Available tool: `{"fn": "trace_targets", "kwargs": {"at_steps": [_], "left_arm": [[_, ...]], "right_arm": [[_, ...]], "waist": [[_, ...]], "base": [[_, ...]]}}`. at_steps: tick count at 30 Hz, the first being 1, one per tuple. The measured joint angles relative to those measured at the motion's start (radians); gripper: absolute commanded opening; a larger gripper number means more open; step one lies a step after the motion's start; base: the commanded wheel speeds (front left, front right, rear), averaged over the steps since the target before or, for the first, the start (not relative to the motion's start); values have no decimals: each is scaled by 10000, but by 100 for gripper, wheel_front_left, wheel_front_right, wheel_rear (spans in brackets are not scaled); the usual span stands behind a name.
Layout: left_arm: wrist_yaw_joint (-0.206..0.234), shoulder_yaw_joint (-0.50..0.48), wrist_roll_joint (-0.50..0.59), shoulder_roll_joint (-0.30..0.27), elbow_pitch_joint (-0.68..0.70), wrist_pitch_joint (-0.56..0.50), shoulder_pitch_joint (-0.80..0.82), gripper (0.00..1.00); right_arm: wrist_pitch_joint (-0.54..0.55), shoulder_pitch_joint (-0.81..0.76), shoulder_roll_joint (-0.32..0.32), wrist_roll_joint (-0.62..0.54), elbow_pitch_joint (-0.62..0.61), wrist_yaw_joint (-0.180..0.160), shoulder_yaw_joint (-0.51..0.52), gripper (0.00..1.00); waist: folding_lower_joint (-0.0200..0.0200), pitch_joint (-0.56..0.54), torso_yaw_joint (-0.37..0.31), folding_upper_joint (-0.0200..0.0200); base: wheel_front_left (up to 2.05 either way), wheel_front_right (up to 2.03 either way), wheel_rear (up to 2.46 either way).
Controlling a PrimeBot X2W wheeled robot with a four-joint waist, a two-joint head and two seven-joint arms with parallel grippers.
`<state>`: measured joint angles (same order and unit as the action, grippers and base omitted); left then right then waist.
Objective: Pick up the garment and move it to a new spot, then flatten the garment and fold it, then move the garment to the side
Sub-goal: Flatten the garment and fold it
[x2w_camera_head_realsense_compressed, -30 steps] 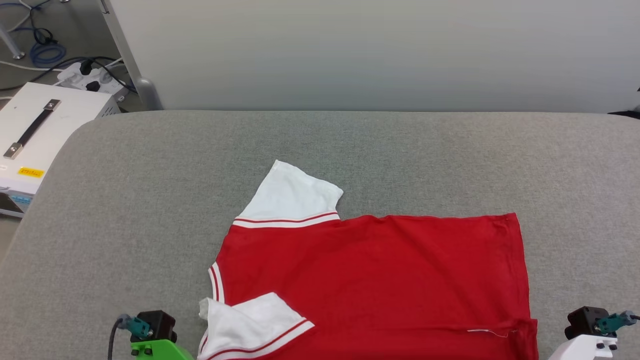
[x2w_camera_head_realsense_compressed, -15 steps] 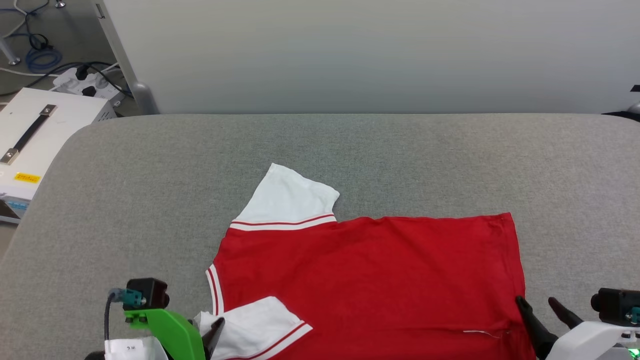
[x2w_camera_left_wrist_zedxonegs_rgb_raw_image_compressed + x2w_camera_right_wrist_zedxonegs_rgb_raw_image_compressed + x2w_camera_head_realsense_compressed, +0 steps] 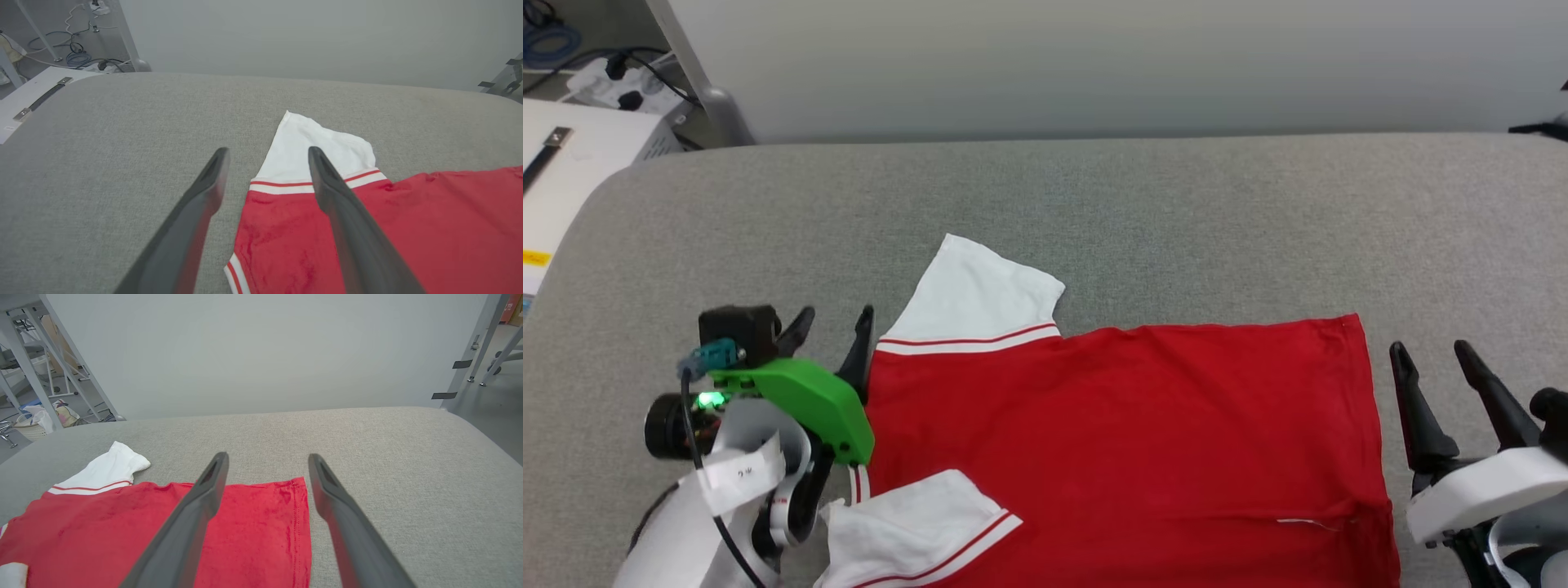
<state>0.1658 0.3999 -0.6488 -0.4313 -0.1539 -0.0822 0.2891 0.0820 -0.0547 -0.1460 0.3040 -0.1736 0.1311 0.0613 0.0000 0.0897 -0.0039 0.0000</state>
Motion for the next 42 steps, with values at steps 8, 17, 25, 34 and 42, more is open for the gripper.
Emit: {"fn": "trace_targets", "kwargs": {"at_steps": [8, 17, 25, 34, 42], "left_arm": [[-859, 169, 25, 263, -1532, -117, 2145, 100], [-2253, 155, -1043, 113, -3735, -2596, 4684, 100], [-2406, 487, -1549, -138, -5112, -5446, 6175, 100], [-2320, 949, -1338, -395, -6194, -6525, 6984, 100], [-2497, 1108, -1390, -395, -6523, -7108, 7363, 0]], "right_arm": [[-73, 803, -50, -12, -224, 0, -2, 100], [-176, 1210, -44, 224, 142, 0, -253, 100], [-374, 1471, -58, 504, 520, 0, -420, 100], [-593, 1715, -50, 940, 926, 0, -614, 100], [-579, 1829, -190, 1331, 1164, 0, -612, 100]], "waist": [[0, 1059, -311, 0], [1, 1928, -1072, 0], [1, 2572, -1670, 0], [1, 3354, -2219, 0], [0, 3600, -2412, 0]], "base": [[0, 0, 0], [0, 0, 0], [0, 0, 0], [0, 0, 0], [0, 0, 0]]}}
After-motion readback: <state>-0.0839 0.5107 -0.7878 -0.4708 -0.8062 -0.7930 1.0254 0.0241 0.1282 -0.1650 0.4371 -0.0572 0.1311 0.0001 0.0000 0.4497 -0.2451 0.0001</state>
